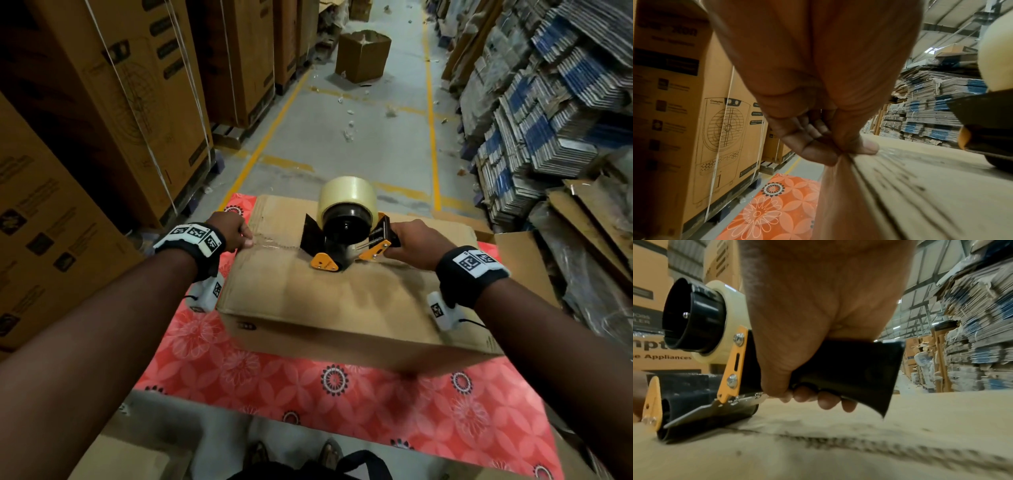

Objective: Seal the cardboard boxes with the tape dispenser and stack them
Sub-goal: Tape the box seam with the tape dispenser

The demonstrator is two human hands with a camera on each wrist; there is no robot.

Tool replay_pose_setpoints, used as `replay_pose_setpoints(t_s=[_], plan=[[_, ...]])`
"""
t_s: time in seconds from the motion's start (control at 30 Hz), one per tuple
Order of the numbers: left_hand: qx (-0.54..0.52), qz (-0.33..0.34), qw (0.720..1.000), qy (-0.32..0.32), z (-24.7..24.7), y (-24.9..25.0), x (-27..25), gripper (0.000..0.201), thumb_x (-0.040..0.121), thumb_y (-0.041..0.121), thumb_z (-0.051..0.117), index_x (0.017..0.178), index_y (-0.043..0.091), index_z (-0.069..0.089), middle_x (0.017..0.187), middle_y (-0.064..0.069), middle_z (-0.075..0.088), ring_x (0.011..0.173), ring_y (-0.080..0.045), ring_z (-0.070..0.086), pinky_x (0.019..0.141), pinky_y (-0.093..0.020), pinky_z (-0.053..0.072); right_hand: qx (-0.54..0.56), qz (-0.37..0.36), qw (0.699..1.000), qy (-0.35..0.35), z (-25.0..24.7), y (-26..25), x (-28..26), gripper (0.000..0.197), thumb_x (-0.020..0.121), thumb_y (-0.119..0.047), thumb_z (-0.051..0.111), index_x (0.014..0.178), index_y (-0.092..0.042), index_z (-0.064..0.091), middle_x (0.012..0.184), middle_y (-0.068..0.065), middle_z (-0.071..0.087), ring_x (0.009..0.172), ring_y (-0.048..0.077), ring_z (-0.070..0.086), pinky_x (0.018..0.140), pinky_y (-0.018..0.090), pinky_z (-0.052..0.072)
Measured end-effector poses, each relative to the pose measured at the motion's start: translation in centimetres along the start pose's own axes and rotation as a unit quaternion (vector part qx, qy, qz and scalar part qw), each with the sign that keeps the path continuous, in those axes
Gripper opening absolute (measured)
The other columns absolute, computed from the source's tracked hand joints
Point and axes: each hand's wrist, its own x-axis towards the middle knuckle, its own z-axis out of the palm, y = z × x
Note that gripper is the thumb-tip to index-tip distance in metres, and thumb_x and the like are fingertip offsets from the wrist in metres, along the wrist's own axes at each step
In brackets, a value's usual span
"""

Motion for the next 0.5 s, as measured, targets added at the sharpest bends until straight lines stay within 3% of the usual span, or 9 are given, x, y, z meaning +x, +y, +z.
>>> replay_pose_setpoints(t_s=[0.07,0.17,0.23,0.33,0.4,0.5], plan=[[0.026,0.000,1.000,0.003,-0.1,1.0,-0.3,0.016,0.087,0.019,0.071,0.102,0.013,0.073,0.111,-0.004,0.069,0.106,-0.022,0.062,0.084,-0.024,0.043,0.006,-0.005,1.000,-0.001,0.5,0.5,-0.3,0.012,0.083,-0.022,0.070,0.086,-0.020,0.058,0.077,0.002,0.062,0.072,0.026,0.059,0.060,0.032,0.043],[0.047,0.012,0.999,-0.004,0.2,2.6,-0.6,0.018,0.087,0.010,0.066,0.100,0.018,0.074,0.115,-0.001,0.070,0.112,-0.020,0.059,0.093,-0.025,0.043,0.018,-0.012,1.000,0.008,1.2,0.6,0.0,0.016,0.084,-0.019,0.070,0.087,-0.023,0.055,0.080,0.003,0.061,0.075,0.025,0.059,0.061,0.031,0.042],[0.051,0.015,0.998,-0.023,0.8,3.9,-0.6,0.018,0.087,0.008,0.065,0.095,0.022,0.073,0.112,0.000,0.070,0.110,-0.020,0.060,0.090,-0.023,0.042,0.021,-0.009,1.000,0.009,1.4,0.8,0.1,0.015,0.085,-0.019,0.070,0.089,-0.023,0.056,0.083,0.002,0.061,0.076,0.024,0.059,0.062,0.030,0.041],[0.047,0.014,0.998,-0.034,1.8,6.4,-0.6,0.005,0.084,0.023,0.073,0.086,0.024,0.068,0.099,0.002,0.070,0.097,-0.019,0.062,0.081,-0.023,0.043,0.024,-0.014,1.000,0.008,1.5,1.1,0.2,0.013,0.084,-0.021,0.070,0.094,-0.021,0.061,0.085,0.003,0.063,0.078,0.024,0.061,0.065,0.031,0.046],[0.053,0.017,0.998,-0.038,2.4,8.1,-0.7,0.013,0.083,0.030,0.074,0.084,0.023,0.064,0.088,0.001,0.063,0.088,-0.019,0.057,0.075,-0.024,0.040,0.022,-0.018,1.000,0.011,1.6,1.1,0.2,0.012,0.085,-0.021,0.069,0.092,-0.021,0.060,0.084,0.003,0.062,0.078,0.025,0.061,0.065,0.031,0.047],[0.080,0.016,0.996,-0.039,3.2,9.4,-0.7,0.018,0.083,0.030,0.074,0.083,0.021,0.058,0.096,-0.006,0.065,0.090,-0.025,0.058,0.072,-0.026,0.038,0.018,-0.023,0.999,0.017,1.6,1.4,0.1,0.012,0.085,-0.023,0.068,0.095,-0.021,0.061,0.085,0.002,0.061,0.079,0.025,0.059,0.064,0.031,0.045]])
